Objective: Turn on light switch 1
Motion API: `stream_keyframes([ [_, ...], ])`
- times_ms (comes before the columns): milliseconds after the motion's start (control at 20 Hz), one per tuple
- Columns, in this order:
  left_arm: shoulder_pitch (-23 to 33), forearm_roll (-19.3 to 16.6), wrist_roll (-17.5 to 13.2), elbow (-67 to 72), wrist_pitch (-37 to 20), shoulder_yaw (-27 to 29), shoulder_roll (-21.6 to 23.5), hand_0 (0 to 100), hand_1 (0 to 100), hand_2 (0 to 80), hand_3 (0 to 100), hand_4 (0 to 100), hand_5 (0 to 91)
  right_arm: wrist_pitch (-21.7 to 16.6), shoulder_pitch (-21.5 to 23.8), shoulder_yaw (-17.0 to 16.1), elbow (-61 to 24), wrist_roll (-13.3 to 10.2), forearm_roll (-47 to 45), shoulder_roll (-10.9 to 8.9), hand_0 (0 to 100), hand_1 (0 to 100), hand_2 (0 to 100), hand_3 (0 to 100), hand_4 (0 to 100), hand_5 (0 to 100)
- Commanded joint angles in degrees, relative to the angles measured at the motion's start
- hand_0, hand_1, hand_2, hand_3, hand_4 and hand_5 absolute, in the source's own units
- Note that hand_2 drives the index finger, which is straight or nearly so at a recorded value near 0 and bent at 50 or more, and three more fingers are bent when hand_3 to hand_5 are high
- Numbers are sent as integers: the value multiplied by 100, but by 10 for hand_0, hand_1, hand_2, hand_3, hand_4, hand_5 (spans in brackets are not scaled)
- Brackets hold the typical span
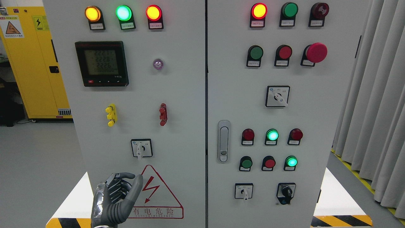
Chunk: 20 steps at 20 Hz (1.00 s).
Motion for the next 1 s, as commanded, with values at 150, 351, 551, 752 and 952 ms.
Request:
stream_keyframes([
  [150,-248,-67,149,-22,199,111,-171,209,616,515,810,876,811,-1,0,0,0,4,0,0,0,500,40,0,0,0],
  [351,-363,-67,307,-31,393,102,-189,230,648,517,810,874,810,-1,0,0,0,4,0,0,0,500,40,0,0,0],
  [551,-381,-76,307,-22,411,67,-189,220,655,521,814,874,811,-1,0,0,0,4,0,0,0,500,40,0,0,0],
  [752,-477,-190,307,-22,498,31,-197,199,656,536,827,876,811,-1,0,0,0,4,0,0,0,500,40,0,0,0],
  [952,-530,-199,316,-22,534,23,-215,192,658,541,836,880,855,-1,0,0,0,4,0,0,0,500,40,0,0,0],
])
